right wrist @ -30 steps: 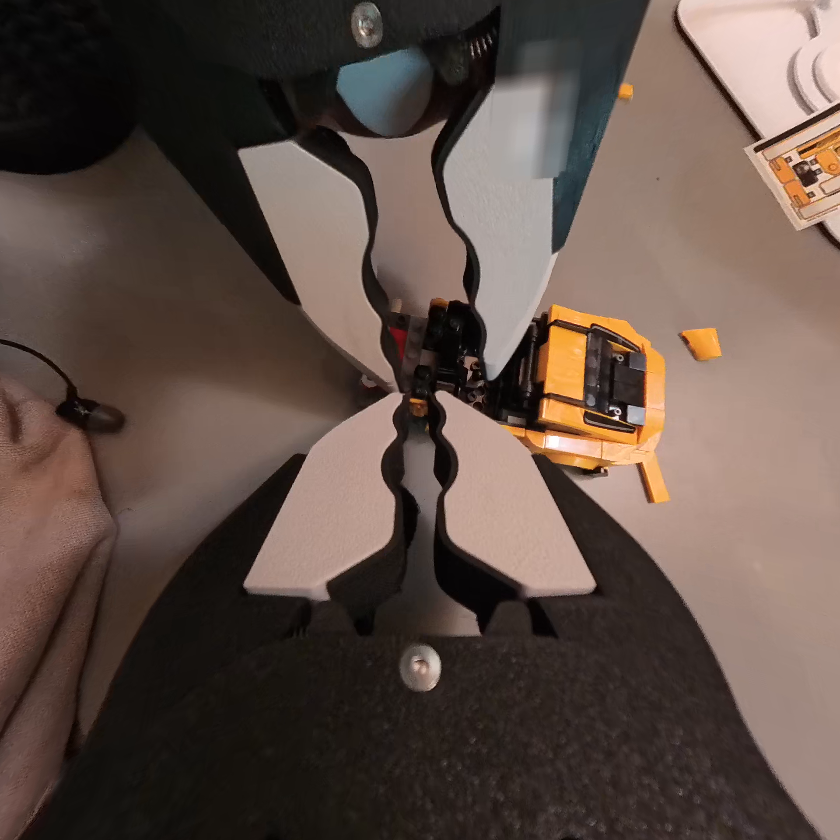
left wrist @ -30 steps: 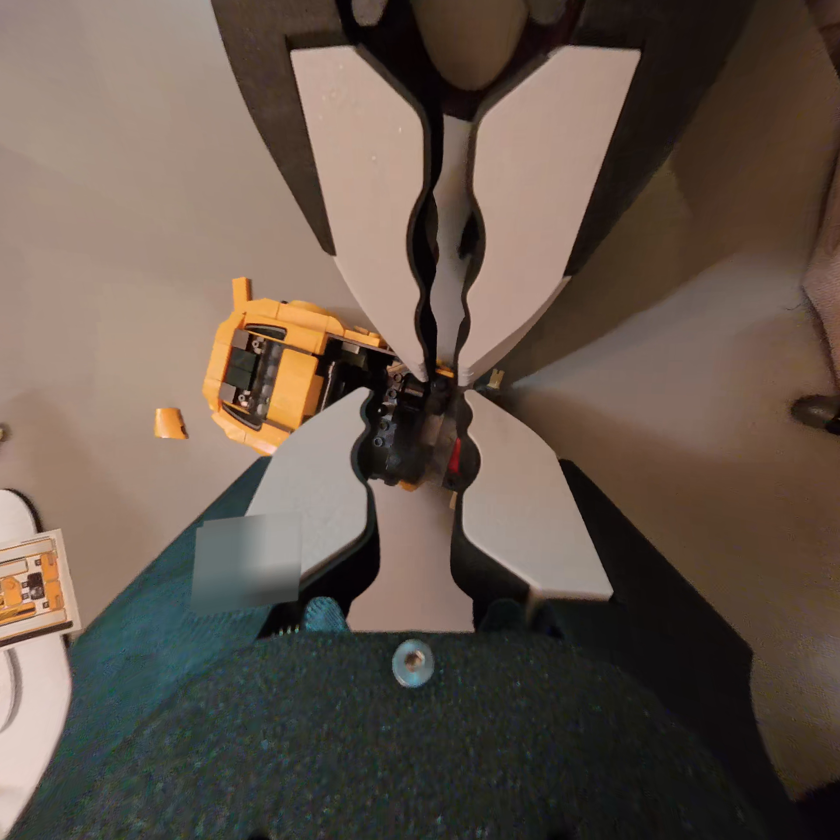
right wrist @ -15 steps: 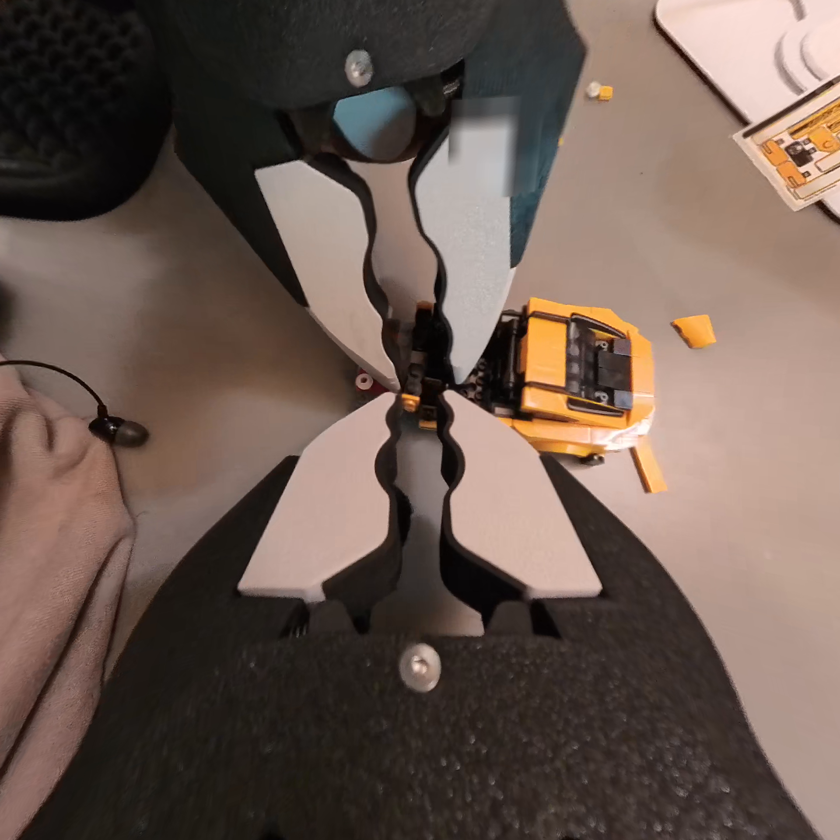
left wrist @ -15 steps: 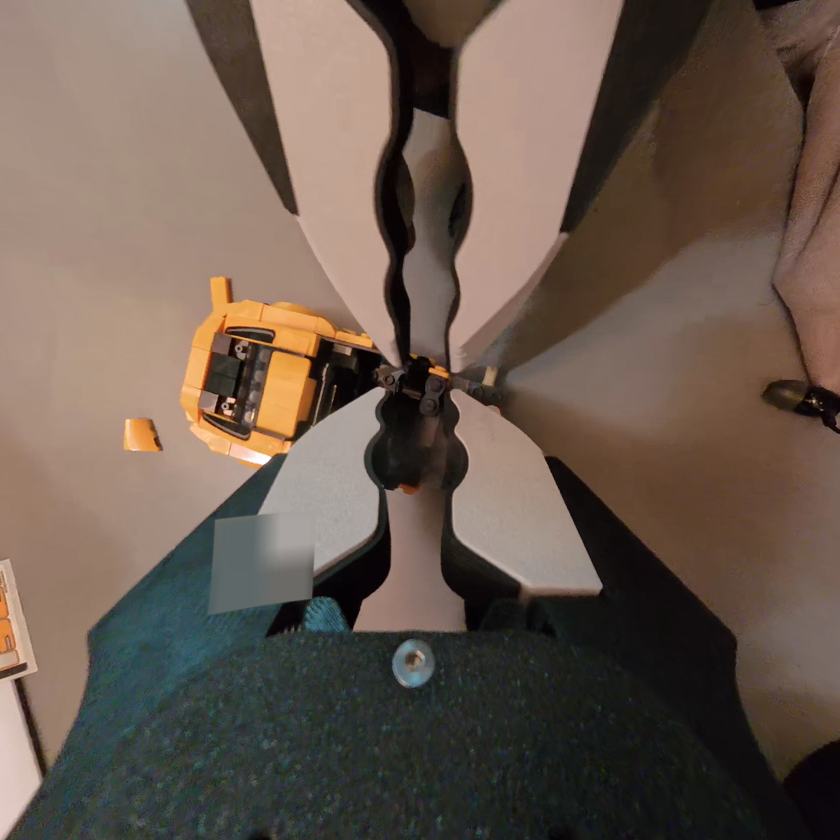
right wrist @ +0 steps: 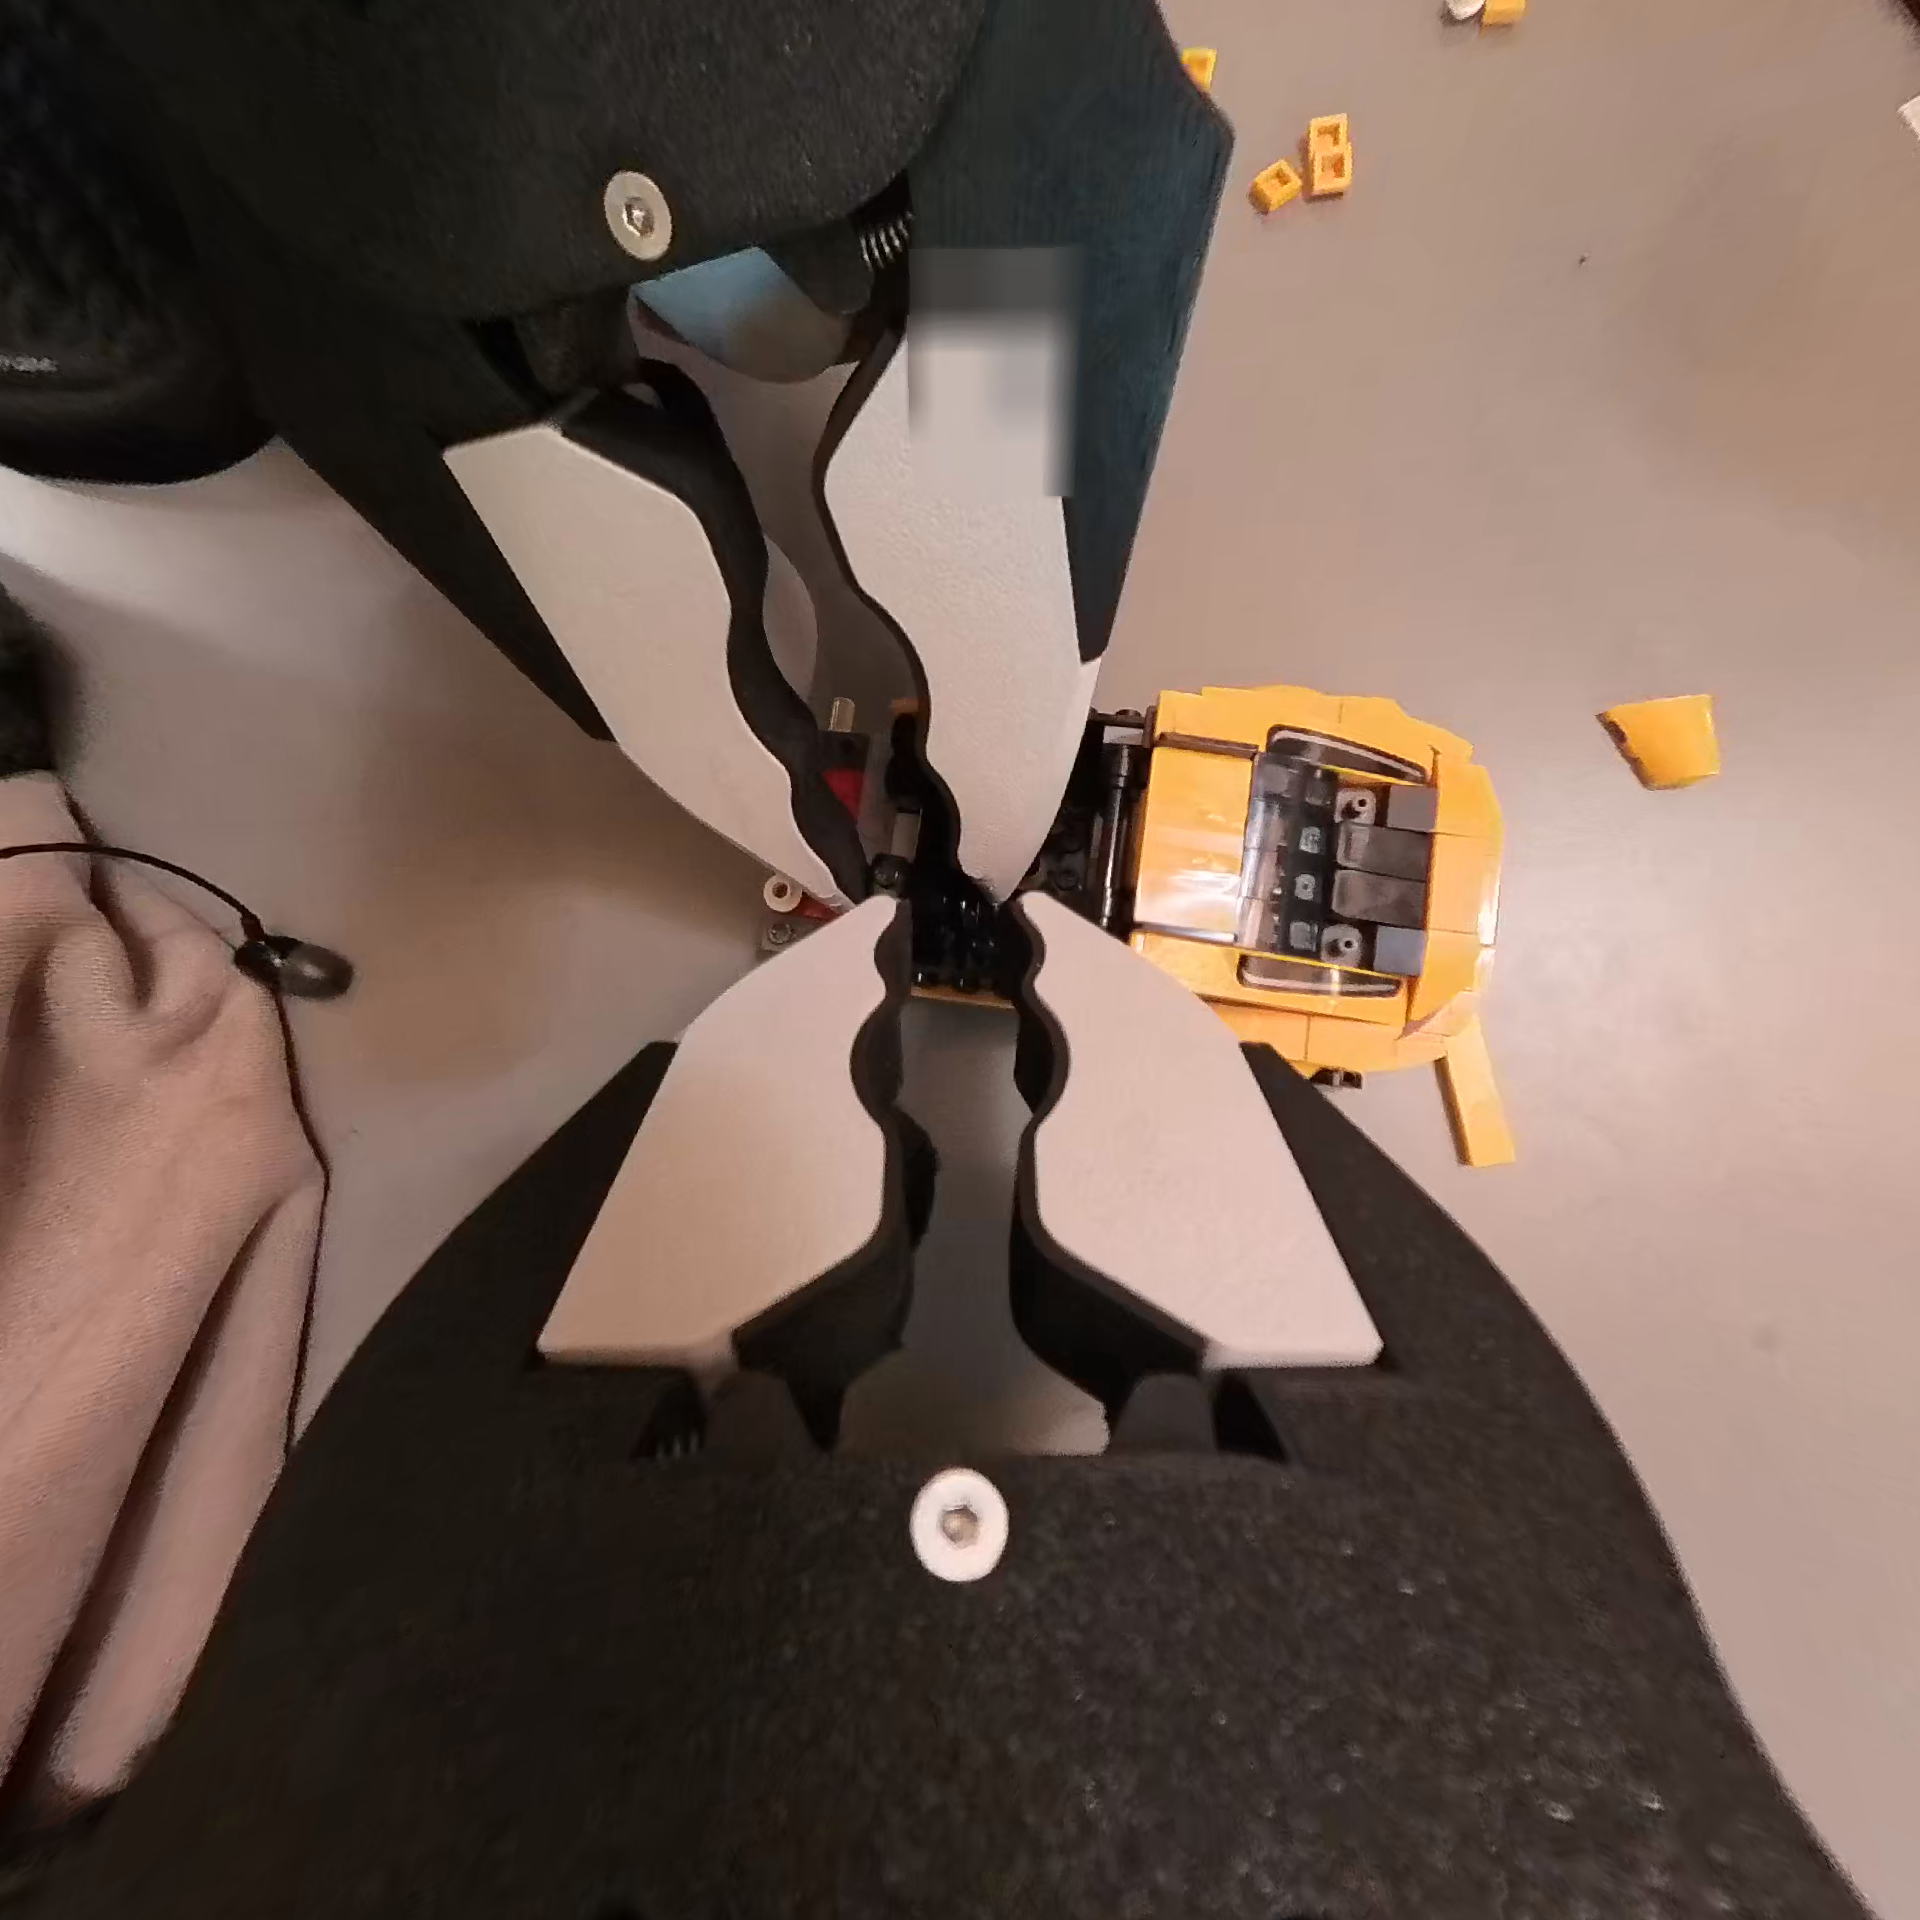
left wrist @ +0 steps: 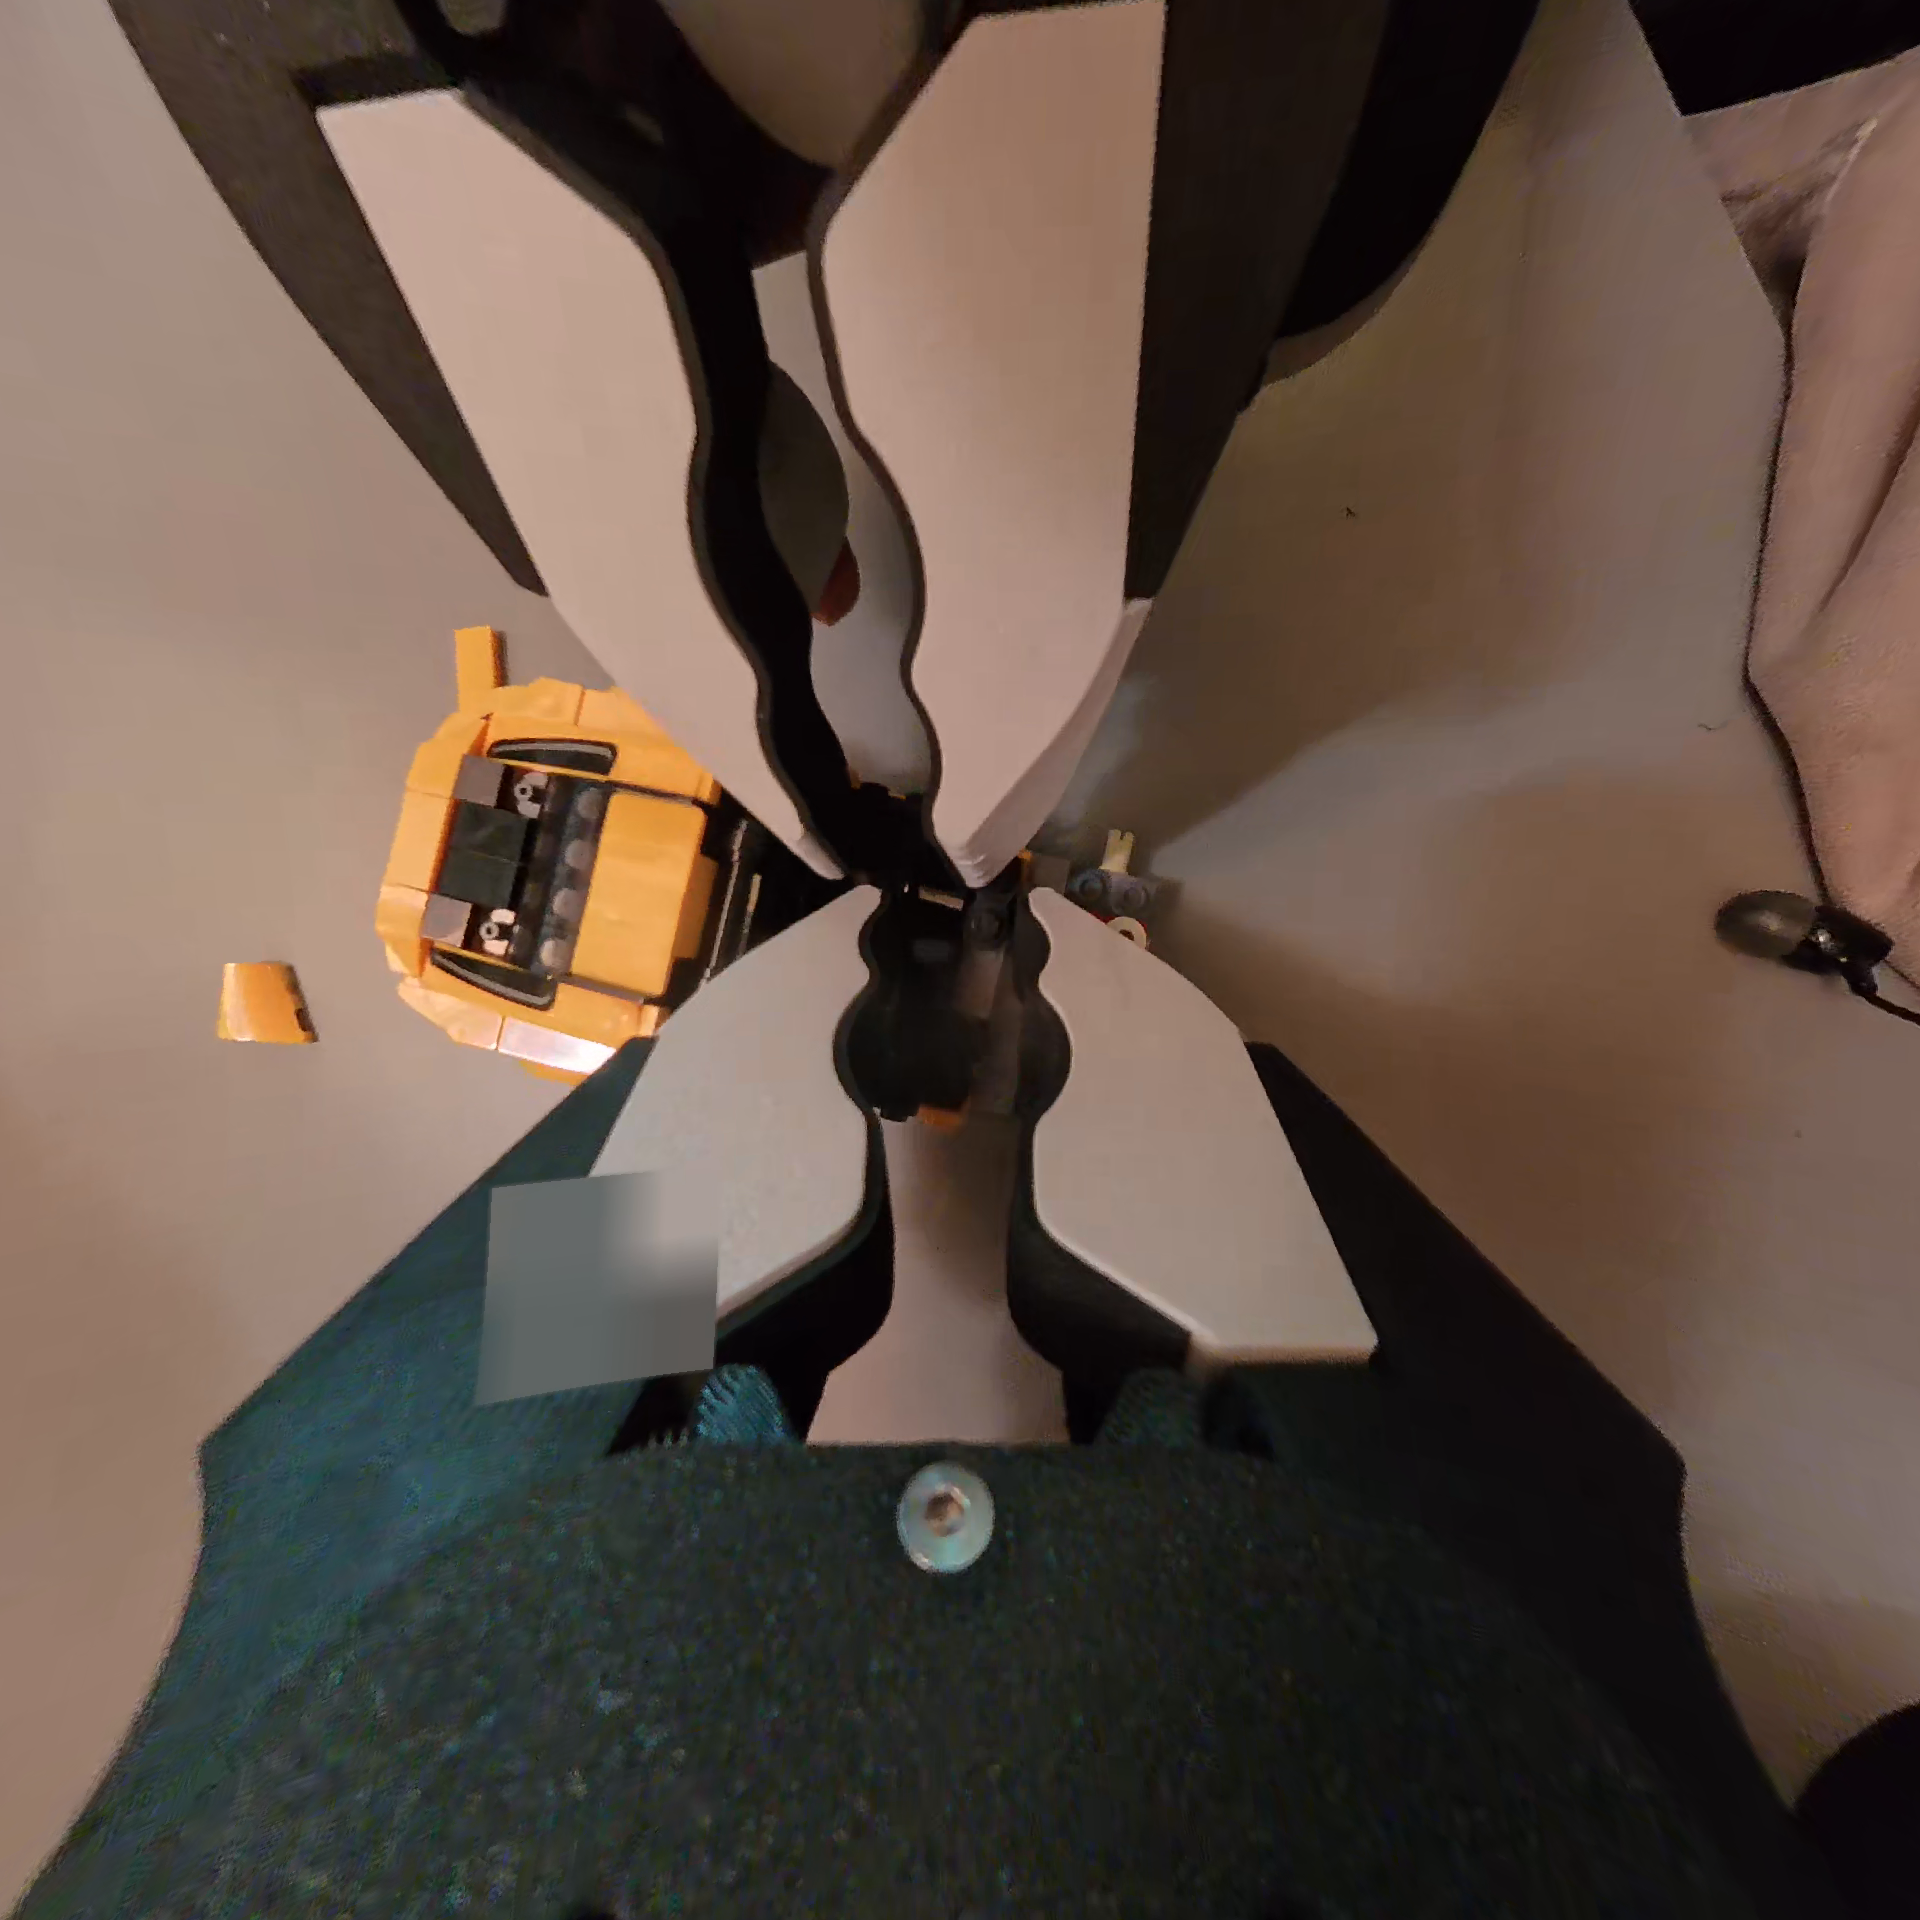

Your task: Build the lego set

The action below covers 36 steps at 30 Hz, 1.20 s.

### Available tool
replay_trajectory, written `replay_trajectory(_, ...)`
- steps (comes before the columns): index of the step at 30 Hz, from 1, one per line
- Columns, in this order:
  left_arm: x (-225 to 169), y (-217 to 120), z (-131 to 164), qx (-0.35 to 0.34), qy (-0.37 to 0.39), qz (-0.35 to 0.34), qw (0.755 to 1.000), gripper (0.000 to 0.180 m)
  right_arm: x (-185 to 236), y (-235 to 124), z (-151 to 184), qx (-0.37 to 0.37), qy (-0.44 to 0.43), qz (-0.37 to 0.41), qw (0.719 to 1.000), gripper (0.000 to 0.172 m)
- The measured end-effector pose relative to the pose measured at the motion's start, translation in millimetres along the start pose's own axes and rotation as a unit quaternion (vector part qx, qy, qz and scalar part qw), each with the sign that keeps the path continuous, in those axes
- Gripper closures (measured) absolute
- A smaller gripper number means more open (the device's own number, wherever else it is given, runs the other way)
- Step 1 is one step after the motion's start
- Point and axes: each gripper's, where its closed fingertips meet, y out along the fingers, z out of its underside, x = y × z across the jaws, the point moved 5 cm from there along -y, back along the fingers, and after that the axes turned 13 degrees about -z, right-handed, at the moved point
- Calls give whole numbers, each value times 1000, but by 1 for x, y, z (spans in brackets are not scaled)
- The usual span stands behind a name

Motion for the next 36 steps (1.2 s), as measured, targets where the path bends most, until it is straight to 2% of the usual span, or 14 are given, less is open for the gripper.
replay_trajectory(9,-1,1,0,-16,-11,0,1000,160,1,0,-7,57,-6,-2,998,152)
replay_trajectory(27,-3,1,8,-65,-65,-4,996,154,3,1,-10,101,-28,4,994,157)
replay_trajectory(28,-2,1,8,-73,-68,-6,995,155,0,6,1,148,-33,18,988,152)
replay_trajectory(30,0,2,8,-77,-83,-8,994,156,0,9,1,126,-39,21,991,153)
replay_trajectory(31,3,2,9,-71,-92,-15,993,166,1,9,1,116,-32,23,992,153)
replay_trajectory(32,3,2,10,-70,-85,-19,994,167,2,10,1,107,-36,25,993,153)
replay_trajectory(36,1,0,10,-77,-77,-18,994,162,4,-1,-5,71,-29,11,997,148)
